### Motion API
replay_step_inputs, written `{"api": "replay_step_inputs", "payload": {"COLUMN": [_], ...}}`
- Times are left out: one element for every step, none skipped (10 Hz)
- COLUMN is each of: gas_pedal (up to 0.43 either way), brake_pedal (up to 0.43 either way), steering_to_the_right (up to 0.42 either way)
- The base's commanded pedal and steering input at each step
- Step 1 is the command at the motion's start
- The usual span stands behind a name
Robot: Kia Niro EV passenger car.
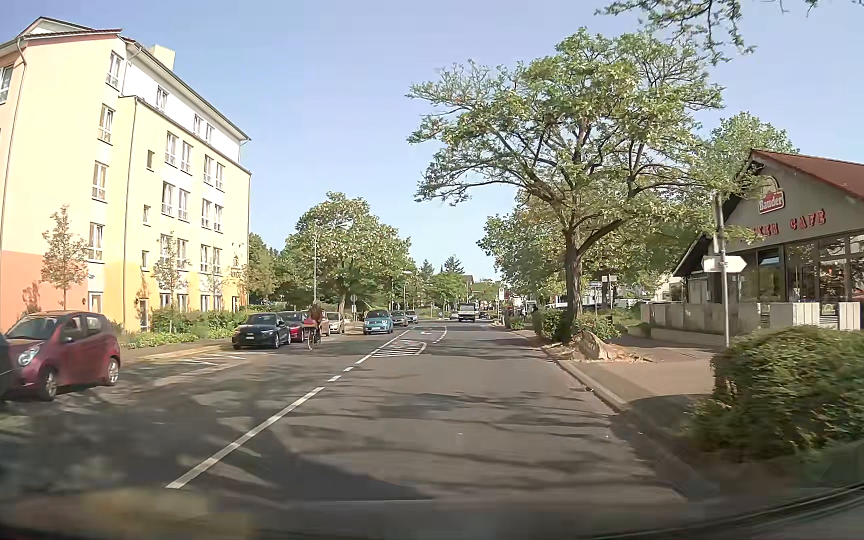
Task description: Follow the waypoints while adhering to traffic rules and regulations
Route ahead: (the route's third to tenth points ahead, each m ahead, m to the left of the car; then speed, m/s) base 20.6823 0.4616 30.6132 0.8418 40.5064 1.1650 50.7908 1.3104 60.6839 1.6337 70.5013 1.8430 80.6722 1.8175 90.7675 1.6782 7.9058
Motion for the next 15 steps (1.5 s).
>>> {"api": "replay_step_inputs", "payload": {"gas_pedal": [0.079, 0.079, 0.079, 0.079, 0.079, 0.079, 0.079, 0.079, 0.079, 0.079, 0.079, 0.079, 0.079, 0.079, 0.079], "brake_pedal": [0.024, 0.03, 0.024, 0.03, 0.024, 0.024, 0.024, 0.024, 0.03, 0.024, 0.03, 0.03, 0.03, 0.03, 0.024], "steering_to_the_right": [0.012, 0.011, 0.01, 0.011, 0.01, 0.008, 0.006, 0.004, 0.001, 0.0, -0.001, -0.002, -0.003, -0.004, -0.004]}}
